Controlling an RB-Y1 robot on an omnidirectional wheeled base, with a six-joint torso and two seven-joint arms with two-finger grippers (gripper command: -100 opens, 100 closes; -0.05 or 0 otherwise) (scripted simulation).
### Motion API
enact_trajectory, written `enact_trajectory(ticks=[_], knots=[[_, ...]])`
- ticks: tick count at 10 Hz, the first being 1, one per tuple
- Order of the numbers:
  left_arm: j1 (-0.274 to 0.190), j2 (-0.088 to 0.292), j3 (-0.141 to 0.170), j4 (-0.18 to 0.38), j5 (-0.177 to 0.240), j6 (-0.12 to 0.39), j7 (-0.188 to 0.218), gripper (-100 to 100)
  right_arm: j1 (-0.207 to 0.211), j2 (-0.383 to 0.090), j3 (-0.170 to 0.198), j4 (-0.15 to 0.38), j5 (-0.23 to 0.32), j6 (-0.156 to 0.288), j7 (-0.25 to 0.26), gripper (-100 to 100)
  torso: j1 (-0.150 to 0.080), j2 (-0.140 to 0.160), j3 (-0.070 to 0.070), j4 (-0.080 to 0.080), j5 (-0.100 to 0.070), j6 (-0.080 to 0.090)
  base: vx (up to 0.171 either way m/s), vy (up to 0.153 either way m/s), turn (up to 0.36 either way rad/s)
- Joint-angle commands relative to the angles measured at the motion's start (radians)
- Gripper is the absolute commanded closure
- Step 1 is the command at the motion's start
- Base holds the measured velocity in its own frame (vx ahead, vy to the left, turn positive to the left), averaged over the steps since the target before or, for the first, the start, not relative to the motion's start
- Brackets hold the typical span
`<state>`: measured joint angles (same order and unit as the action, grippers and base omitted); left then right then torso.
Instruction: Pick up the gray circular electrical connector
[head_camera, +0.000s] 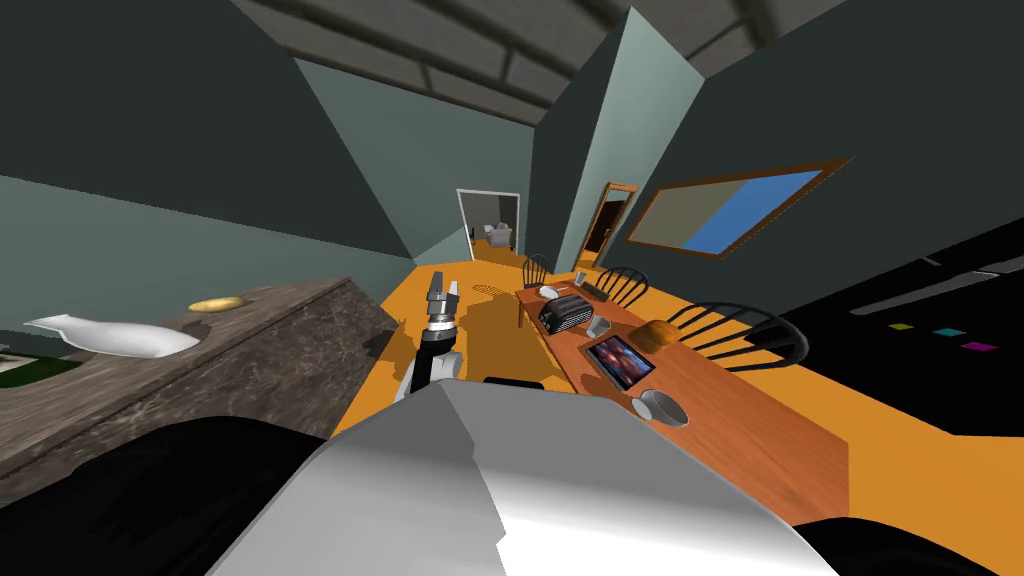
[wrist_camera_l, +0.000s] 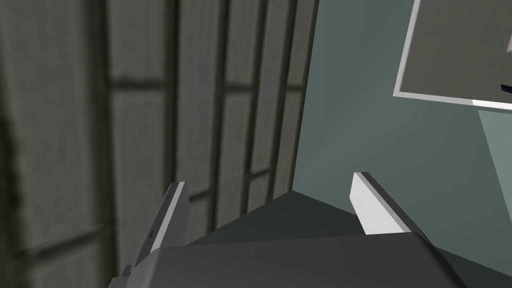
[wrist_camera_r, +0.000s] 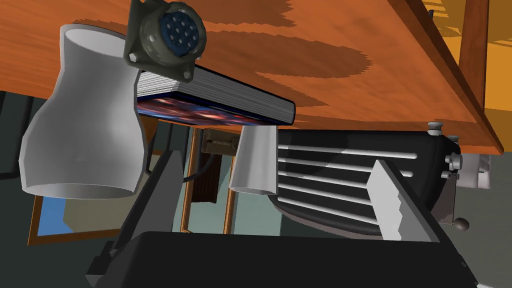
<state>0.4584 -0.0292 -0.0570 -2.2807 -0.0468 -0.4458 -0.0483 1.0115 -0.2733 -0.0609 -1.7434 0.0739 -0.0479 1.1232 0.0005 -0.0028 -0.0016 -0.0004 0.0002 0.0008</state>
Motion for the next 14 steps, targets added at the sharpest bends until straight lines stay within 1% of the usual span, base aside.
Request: enact_trajectory(ticks=[1, 2, 3, 4, 5, 6, 7, 8, 9, 10, 11, 12, 13, 14], knots=[[0.0, 0.0, 0.0, 0.0, 0.0, 0.0, 0.0, 0, 0.0, 0.003, 0.001, 0.005, 0.002, 0.008, 0.03, -100, 0.0, 0.0, 0.0, 0.0, 0.0, 0.0, 0.019, 0.002, -0.031], [0.0, 0.0, 0.0, 0.0, 0.0, 0.0, 0.0, 0, 0.022, -0.003, 0.0, 0.03, 0.001, 0.033, 0.07, -100, 0.0, 0.001, 0.001, 0.0, 0.0, 0.0, 0.041, 0.011, 0.232], [0.0, 0.0, 0.0, 0.0, 0.0, 0.0, 0.0, 0, 0.022, -0.003, 0.0, 0.03, 0.001, 0.033, 0.091, -100, 0.0, 0.0, 0.0, 0.0, 0.0, -0.001, 0.046, 0.0, 0.127], [0.0, 0.0, 0.0, 0.0, 0.0, 0.0, 0.0, 0, 0.044, -0.009, -0.002, 0.054, 0.001, 0.058, 0.123, -100, 0.0, 0.0, 0.0, 0.0, 0.0, 0.0, 0.051, 0.004, 0.194], [0.0, 0.0, 0.0, 0.0, 0.0, 0.0, 0.0, 0, 0.044, -0.009, -0.002, 0.054, 0.001, 0.058, 0.148, -100, 0.0, 0.0, 0.0, 0.0, 0.0, 0.0, 0.041, -0.007, 0.106], [0.0, 0.0, 0.0, 0.0, 0.0, 0.0, 0.0, 0, 0.065, -0.015, -0.005, 0.077, 0.0, 0.083, 0.177, -100, 0.0, 0.0, 0.0, 0.0, 0.0, 0.0, 0.048, -0.013, 0.221], [0.0, 0.0, 0.0, 0.0, 0.0, 0.0, 0.0, 0, 0.065, -0.015, -0.005, 0.077, 0.0, 0.083, 0.208, -100, -0.001, 0.0, 0.0, 0.0, 0.0, 0.0, 0.045, -0.013, 0.12], [0.0, 0.0, 0.0, 0.0, 0.0, 0.0, 0.0, 0, 0.084, -0.02, -0.009, 0.1, -0.001, 0.108, 0.237, -100, -0.001, 0.0, 0.0, 0.0, 0.0, 0.0, 0.049, -0.014, 0.178], [0.0, 0.0, 0.0, 0.0, 0.0, 0.0, 0.0, 0, 0.084, -0.02, -0.009, 0.1, -0.001, 0.108, 0.263, -100, -0.001, 0.0, 0.0, 0.0, 0.0, 0.0, 0.043, -0.015, 0.104], [0.0, 0.0, 0.0, 0.0, 0.0, 0.0, 0.0, 0, 0.103, -0.025, -0.012, 0.122, -0.003, 0.132, 0.29, -100, -0.001, 0.0, 0.0, 0.0, 0.0, 0.0, 0.053, -0.015, 0.208], [0.0, 0.0, 0.0, 0.0, 0.0, 0.0, 0.0, 0, 0.103, -0.025, -0.012, 0.122, -0.003, 0.132, 0.318, -100, -0.001, 0.0, 0.0, 0.0, 0.0, 0.0, 0.044, -0.014, 0.097], [0.0, 0.0, 0.0, 0.0, 0.0, 0.0, 0.0, 0, 0.121, -0.03, -0.016, 0.143, -0.005, 0.155, 0.347, -100, -0.001, 0.0, 0.0, 0.0, 0.0, 0.0, 0.045, -0.009, 0.156], [0.0, 0.0, 0.0, 0.0, 0.0, 0.0, 0.0, 0, 0.121, -0.03, -0.016, 0.143, -0.005, 0.155, 0.368, -100, -0.001, 0.0, 0.0, 0.0, 0.0, 0.0, 0.036, -0.013, 0.119], [0.0, 0.0, 0.0, 0.0, 0.0, 0.0, 0.0, 0, 0.137, -0.035, -0.02, 0.162, -0.007, 0.178, 0.396, -100, -0.001, 0.0, 0.0, 0.0, 0.0, 0.0, 0.05, -0.016, 0.2]])
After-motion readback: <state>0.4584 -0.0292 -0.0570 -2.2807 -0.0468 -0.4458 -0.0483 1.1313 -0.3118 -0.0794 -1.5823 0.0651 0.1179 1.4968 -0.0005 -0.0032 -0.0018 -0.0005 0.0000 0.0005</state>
